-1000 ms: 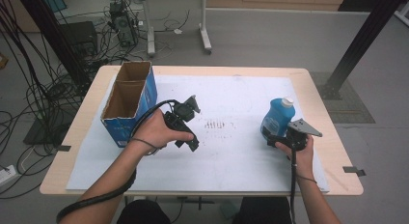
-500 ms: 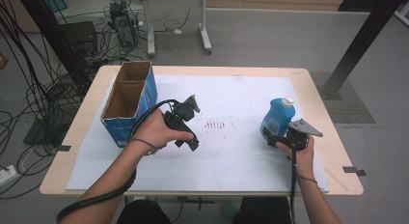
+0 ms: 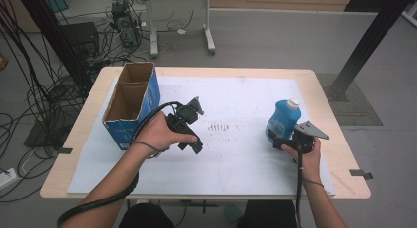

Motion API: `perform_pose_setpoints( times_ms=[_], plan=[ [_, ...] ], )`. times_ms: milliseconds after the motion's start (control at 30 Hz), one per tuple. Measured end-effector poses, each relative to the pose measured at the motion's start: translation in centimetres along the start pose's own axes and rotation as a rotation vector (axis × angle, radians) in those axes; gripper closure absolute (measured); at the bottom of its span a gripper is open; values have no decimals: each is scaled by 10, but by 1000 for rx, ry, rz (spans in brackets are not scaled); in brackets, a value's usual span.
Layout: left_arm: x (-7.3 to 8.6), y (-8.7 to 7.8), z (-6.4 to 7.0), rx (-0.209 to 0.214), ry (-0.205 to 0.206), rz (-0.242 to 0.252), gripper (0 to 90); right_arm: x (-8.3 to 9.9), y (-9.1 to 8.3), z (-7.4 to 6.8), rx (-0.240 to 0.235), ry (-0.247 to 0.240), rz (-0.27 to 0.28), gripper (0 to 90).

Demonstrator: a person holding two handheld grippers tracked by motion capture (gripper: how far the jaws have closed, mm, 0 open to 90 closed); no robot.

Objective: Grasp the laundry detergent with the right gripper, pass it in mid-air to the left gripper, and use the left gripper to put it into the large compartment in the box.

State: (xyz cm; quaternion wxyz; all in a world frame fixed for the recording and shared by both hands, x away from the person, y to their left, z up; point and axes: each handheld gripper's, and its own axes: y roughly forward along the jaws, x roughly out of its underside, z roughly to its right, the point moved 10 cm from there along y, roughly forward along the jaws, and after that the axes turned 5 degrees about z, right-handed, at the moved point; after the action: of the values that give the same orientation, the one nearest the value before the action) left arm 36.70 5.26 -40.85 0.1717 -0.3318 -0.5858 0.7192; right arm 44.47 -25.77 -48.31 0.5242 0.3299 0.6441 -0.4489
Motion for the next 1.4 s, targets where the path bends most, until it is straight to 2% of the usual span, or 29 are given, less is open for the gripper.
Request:
perform_pose_setpoints(
  times_ms=[367, 633, 967, 1400],
  plan=[
    [-1, 0, 1, -1, 0, 2, 120, 0, 0, 1, 2, 0, -2, 51],
    [-1, 0, 3, 6, 17, -4, 140, 0, -1, 0, 0, -2, -2, 51],
    [-1, 0, 4, 10, 1, 1, 132, 1, 0, -1, -3, -3, -6, 51],
    [-2, -1, 3, 8, 3, 2, 131, 0, 0, -2, -5, -6, -5, 54]
  ],
)
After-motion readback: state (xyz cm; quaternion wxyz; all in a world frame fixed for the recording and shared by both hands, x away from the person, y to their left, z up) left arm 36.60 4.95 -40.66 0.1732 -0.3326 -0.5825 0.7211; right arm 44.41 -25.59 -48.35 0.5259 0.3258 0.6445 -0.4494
